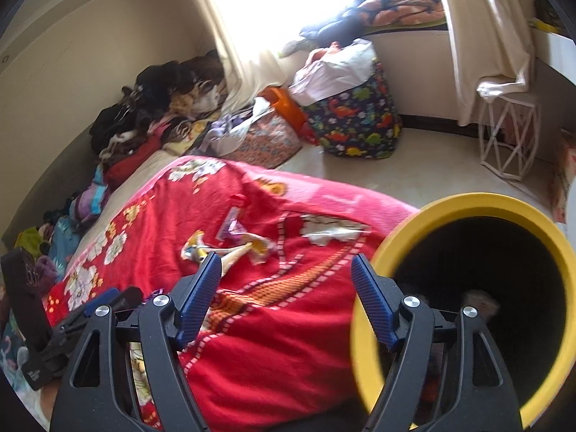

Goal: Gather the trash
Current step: 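Withdraw both open tools from the bin and move them over the bed, then grasp the purple wrapper with the left tool while the right tool grasps the yellow wrapper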

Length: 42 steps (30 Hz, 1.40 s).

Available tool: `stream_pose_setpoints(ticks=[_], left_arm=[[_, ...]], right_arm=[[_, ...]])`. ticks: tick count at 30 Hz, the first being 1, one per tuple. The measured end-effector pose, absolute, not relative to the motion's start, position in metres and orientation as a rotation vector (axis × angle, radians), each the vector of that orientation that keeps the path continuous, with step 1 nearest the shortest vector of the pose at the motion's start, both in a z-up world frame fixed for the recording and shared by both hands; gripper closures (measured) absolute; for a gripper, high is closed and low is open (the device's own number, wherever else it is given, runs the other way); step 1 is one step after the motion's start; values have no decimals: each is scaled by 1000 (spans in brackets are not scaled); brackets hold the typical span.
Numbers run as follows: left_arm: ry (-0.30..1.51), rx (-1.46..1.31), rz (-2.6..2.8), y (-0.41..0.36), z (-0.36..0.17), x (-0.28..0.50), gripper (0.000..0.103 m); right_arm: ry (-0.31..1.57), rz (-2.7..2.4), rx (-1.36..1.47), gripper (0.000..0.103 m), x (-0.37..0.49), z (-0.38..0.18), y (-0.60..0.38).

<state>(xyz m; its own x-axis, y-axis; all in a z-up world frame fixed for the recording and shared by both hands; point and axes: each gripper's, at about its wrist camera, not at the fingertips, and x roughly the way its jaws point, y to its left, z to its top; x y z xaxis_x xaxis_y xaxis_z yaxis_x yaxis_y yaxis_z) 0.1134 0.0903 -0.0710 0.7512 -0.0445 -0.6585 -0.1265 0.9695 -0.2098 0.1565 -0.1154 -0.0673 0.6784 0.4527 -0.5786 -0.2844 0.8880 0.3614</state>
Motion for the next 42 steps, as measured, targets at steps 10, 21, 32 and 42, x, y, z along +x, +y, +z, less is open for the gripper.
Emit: stream_pose_setpoints(ticks=[10,21,32,42], left_arm=[[784,-302,60,119,-96,105,15],[850,-368,11,120,-118,111,49],[873,-394,22,125,-129,112,63],[867,-383,40,130,-125,109,87]], right_arm=[[818,489,224,38,199,-91,-47],[980,525,268,58,242,-136,-3],[952,602,273,93,229,-134,3],[834,548,304,96,183,-114,-47]])
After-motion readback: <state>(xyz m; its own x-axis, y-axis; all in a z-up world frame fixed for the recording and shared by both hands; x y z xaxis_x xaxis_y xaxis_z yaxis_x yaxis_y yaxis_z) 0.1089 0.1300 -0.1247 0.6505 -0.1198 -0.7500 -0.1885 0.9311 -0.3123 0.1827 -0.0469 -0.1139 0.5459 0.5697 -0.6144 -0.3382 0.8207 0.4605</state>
